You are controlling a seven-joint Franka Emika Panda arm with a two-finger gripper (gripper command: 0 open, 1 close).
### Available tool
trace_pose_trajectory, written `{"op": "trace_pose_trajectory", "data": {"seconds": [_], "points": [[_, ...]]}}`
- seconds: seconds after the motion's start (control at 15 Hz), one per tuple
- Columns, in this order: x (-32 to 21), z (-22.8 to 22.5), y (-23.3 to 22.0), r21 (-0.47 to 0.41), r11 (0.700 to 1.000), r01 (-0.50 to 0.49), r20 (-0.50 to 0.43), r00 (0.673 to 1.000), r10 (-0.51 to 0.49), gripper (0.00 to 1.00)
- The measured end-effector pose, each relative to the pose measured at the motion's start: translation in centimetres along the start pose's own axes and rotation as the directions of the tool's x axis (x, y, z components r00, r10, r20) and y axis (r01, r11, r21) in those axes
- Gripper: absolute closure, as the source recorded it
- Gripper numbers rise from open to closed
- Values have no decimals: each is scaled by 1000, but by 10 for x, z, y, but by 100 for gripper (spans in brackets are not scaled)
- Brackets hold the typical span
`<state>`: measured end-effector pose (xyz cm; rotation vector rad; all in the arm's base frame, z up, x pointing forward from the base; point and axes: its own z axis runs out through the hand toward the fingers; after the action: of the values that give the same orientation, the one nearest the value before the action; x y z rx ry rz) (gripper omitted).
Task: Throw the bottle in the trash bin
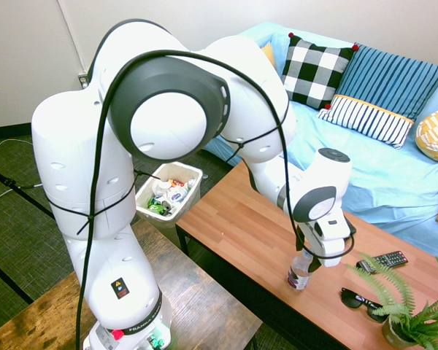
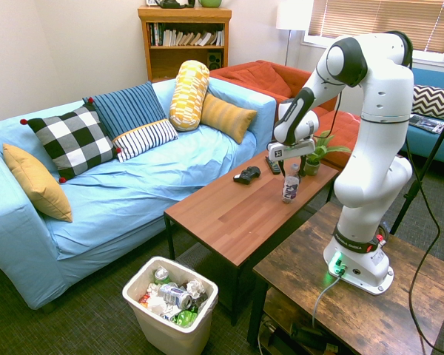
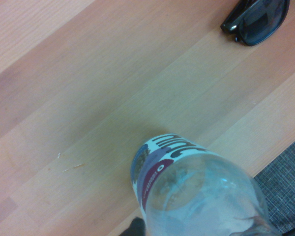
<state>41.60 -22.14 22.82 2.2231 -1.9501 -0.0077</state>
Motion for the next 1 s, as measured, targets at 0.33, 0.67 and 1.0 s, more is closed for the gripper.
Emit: {"op": "trace_pose_trajectory", "data": {"seconds": [0.33, 0.67, 1.0], "points": [[3, 5, 2, 2, 1000, 3, 4, 1000, -3, 100], [2, -3, -2, 20, 1000, 14, -2, 1000, -14, 100], [-26, -90, -13, 121, 989, 83, -45, 996, -78, 100]]}}
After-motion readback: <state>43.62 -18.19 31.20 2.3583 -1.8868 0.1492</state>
